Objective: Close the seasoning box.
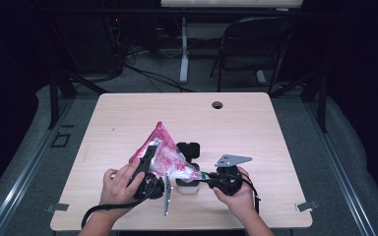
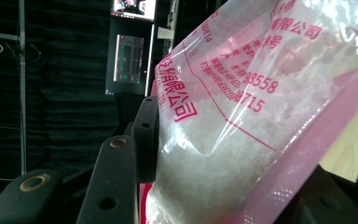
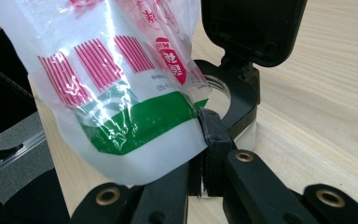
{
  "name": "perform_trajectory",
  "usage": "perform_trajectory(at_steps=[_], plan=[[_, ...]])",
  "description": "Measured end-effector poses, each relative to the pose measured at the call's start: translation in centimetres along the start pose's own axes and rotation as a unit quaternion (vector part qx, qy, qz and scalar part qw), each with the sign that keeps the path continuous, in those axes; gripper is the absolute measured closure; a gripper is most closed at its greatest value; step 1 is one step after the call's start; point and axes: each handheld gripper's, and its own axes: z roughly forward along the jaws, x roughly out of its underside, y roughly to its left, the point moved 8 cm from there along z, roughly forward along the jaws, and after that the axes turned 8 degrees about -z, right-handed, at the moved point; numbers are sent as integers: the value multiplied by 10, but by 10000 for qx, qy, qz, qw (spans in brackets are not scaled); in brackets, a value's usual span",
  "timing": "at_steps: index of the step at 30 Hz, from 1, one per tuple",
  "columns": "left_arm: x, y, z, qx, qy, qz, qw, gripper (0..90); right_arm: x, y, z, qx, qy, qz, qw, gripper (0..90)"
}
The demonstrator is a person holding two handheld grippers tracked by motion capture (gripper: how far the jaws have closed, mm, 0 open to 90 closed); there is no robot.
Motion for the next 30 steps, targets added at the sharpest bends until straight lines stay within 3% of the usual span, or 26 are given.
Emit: perform_trajectory(at_steps=[21,30], plan=[[-1,0,0,-6,-30,-13,10000,608,0,0,0,9,5,8,10000,892],[-2,1,-1,47,0,130,9999,603,2,-1,1,-2,48,12,10000,892]])
